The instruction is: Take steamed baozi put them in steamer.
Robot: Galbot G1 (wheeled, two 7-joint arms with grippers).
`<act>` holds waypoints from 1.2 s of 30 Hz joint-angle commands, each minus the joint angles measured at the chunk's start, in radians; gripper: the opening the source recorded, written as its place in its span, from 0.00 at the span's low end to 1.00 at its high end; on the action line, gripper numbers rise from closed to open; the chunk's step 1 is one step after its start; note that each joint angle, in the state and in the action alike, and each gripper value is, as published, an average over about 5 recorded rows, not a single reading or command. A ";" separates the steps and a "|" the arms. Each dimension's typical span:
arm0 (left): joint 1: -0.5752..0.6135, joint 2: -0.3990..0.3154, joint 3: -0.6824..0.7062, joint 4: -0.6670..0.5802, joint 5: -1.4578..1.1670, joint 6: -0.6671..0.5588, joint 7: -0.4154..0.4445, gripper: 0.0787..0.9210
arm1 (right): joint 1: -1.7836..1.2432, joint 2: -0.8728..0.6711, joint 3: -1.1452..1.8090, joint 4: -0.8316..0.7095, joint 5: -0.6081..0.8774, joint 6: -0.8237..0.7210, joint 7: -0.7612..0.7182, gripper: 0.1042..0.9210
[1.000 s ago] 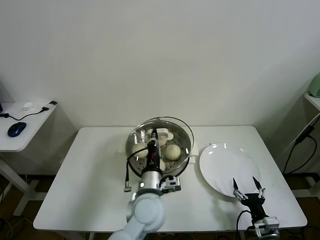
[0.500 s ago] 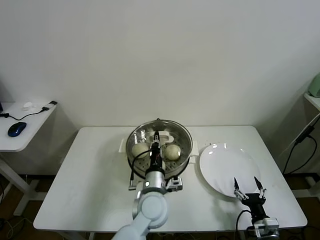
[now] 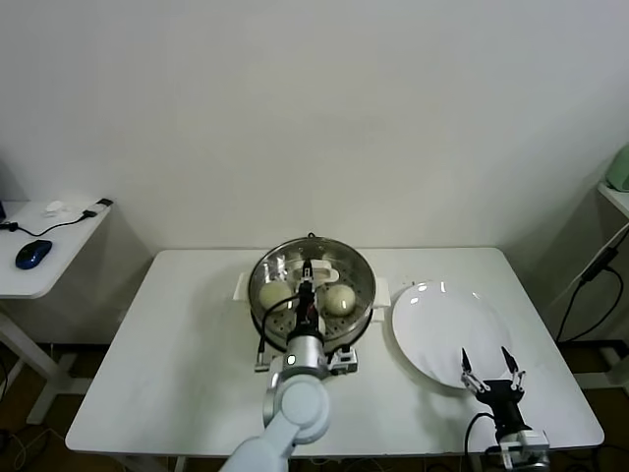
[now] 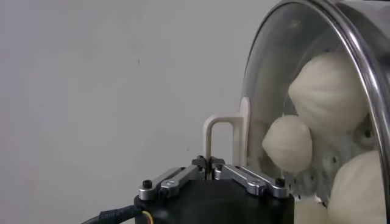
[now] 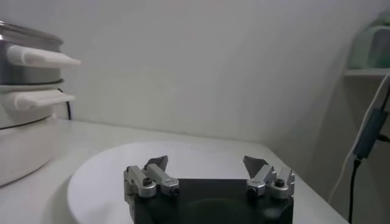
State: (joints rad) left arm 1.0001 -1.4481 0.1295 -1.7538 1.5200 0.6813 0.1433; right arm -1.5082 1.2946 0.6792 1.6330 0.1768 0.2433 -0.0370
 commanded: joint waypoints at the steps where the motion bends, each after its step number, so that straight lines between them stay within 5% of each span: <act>1: -0.001 -0.001 0.000 0.014 0.003 0.000 -0.001 0.06 | 0.001 0.001 0.003 0.000 -0.004 0.008 -0.004 0.88; 8: 0.007 0.006 -0.004 -0.005 0.001 -0.006 0.007 0.10 | 0.003 0.005 -0.004 -0.001 -0.011 0.008 -0.011 0.88; 22: 0.079 0.080 -0.007 -0.222 -0.146 -0.058 0.009 0.57 | 0.007 0.001 -0.017 0.023 0.026 -0.032 0.023 0.88; 29: 0.235 0.104 -0.140 -0.384 -0.402 -0.260 -0.170 0.80 | -0.006 0.001 -0.010 0.048 0.069 -0.014 0.027 0.88; 33: 0.317 0.098 -0.341 -0.431 -0.806 -0.452 -0.322 0.88 | -0.002 0.004 -0.010 0.049 0.073 -0.006 0.027 0.88; 36: 0.356 0.090 -0.532 -0.455 -1.105 -0.538 -0.359 0.88 | 0.000 0.006 -0.011 0.050 0.077 0.002 0.025 0.88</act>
State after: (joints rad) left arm 1.2434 -1.3618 -0.1404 -2.0986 0.9425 0.3636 -0.0626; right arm -1.5081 1.2967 0.6661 1.6724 0.2246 0.2336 -0.0207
